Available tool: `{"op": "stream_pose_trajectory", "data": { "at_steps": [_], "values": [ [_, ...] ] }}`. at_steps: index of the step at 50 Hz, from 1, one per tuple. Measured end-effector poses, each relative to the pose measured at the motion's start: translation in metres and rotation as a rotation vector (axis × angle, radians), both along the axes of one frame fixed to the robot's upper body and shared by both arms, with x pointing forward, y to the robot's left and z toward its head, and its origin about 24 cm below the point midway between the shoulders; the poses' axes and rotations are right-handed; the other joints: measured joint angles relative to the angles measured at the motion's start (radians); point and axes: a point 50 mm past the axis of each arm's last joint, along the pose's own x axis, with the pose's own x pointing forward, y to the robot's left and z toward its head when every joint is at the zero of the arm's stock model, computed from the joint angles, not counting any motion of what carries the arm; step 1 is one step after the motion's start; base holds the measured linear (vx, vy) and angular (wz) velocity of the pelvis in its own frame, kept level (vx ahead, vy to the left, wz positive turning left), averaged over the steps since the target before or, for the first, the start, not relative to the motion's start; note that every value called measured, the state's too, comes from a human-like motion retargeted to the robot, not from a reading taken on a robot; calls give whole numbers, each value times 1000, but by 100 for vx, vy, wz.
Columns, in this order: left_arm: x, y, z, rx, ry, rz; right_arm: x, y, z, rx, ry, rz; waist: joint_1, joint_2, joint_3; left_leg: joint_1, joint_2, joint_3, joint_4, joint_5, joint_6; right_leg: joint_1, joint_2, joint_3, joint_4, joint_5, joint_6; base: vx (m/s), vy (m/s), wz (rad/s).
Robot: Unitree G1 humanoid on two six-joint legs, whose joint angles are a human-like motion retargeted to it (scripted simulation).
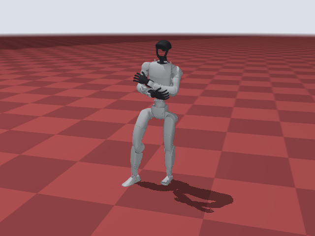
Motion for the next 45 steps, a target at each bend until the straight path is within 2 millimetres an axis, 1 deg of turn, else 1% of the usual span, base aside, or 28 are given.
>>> {"op": "stream_pose_trajectory", "data": {
  "at_steps": [3, 5, 7, 8, 10, 12, 15, 18, 22, 25, 27, 29, 31, 33, 35, 37, 39, 41, 45],
  "values": [
    [0, 0, 0, -11, 8, 12, 1, 3, 0, -19, -5, -20, -34, -33, 53, 75, -36, -66, 2, -30, -3, 53, -11, 1, -272, 69, 92, 47, -11, 120],
    [0, 0, -1, -8, -12, 15, 0, 6, 2, -22, -32, -12, -46, -40, 84, 126, -33, -92, -4, -49, -6, 37, -6, -6, -318, 25, 159, 49, -13, 71],
    [-2, -1, -4, -3, -22, 5, -1, 7, 3, -18, -50, 0, -53, -35, 88, 157, -22, -108, -8, -62, -8, 8, 8, -29, -318, -49, 197, 50, -14, 46],
    [-3, -1, -4, -2, -26, -1, -2, 7, 3, -18, -55, 5, -57, -32, 86, 168, -18, -114, -8, -68, -9, -1, 16, -42, -318, -78, 202, 51, -15, 43],
    [-5, -2, -6, 5, -22, -10, -3, 6, 1, -18, -46, 6, -70, -28, 77, 190, -14, -131, -5, -78, -7, 3, 31, -67, -318, -110, 196, 54, -16, 50],
    [-3, -4, -4, 10, -21, -19, -1, 3, 0, -24, -40, 13, -83, -28, 62, 198, -23, -149, 5, -80, 2, 9, 40, -55, -318, -89, 179, 57, -18, 54],
    [-4, -7, -4, 18, 2, -39, -2, 0, -4, -31, -16, 20, -107, -27, 33, 219, -28, -191, 29, -64, 15, 43, 50, -12, -318, -27, 159, 62, -22, 65],
    [-5, -9, -6, 28, 22, -58, -4, -3, -9, -31, 12, 29, -114, -21, -5, 228, -24, -233, 76, -2, 17, 84, 50, 11, -318, 1, 147, 65, -27, 49],
    [-7, -10, -8, 45, 17, -71, -9, -4, -12, -20, 44, 39, -92, -36, -63, 184, -49, -250, 225, 141, 16, 150, 33, 15, -318, -33, 135, 65, -31, 19],
    [-9, -9, -10, 49, 9, -82, -10, -7, -13, -10, 57, 45, -64, -73, -131, 45, -99, -191, 462, 238, 34, 179, 2, 24, -318, -71, 129, 59, -30, 10],
    [-9, -7, -11, 58, -10, -77, -10, -6, -12, -5, 59, 48, -47, -95, -167, -76, -108, -109, 627, 259, 63, 185, -14, 30, -314, -94, 124, 53, -27, 8],
    [-9, -6, -10, 63, -25, -77, -9, -5, -9, -2, 52, 54, -26, -114, -186, -178, -97, -15, 741, 235, 104, 189, -23, 39, -304, -118, 125, 50, -24, -8],
    [-8, -4, -10, 71, -38, -80, -9, -2, -7, 3, 44, 66, 0, -134, -187, -248, -87, 66, 785, 176, 145, 198, -32, 54, -290, -143, 136, 48, -21, -30],
    [-8, -2, -10, 79, -41, -90, -10, 2, -5, 5, 30, 85, 28, -151, -176, -291, -94, 118, 756, 107, 169, 212, -38, 75, -276, -167, 154, 48, -18, -52],
    [-8, -2, -10, 82, -21, -106, -11, 3, -6, 8, 36, 96, 65, -161, -170, -321, -111, 138, 661, 65, 174, 223, -38, 98, -262, -188, 174, 47, -14, -65],
    [-7, -1, -10, 89, -4, -112, -12, 6, -6, 4, 30, 110, 98, -156, -153, -335, -118, 136, 513, 76, 165, 237, -25, 121, -248, -210, 182, 47, -10, -73],
    [-5, 0, -9, 93, 14, -117, -13, 8, -5, -1, 18, 120, 128, -137, -134, -340, -105, 134, 348, 126, 150, 258, 3, 140, -235, -235, 178, 47, -7, -76],
    [-4, 1, -8, 95, 25, -115, -13, 9, -5, -2, 14, 124, 156, -107, -116, -342, -75, 142, 189, 200, 129, 286, 41, 154, -225, -261, 162, 48, -4, -73],
    [-3, 1, -5, 82, 18, -114, -12, 9, -3, 10, -5, 124, 198, -52, -80, -353, -23, 202, -53, 321, 62, 371, 105, 176, -221, -313, 128, 52, 0, -62]
  ]
}}
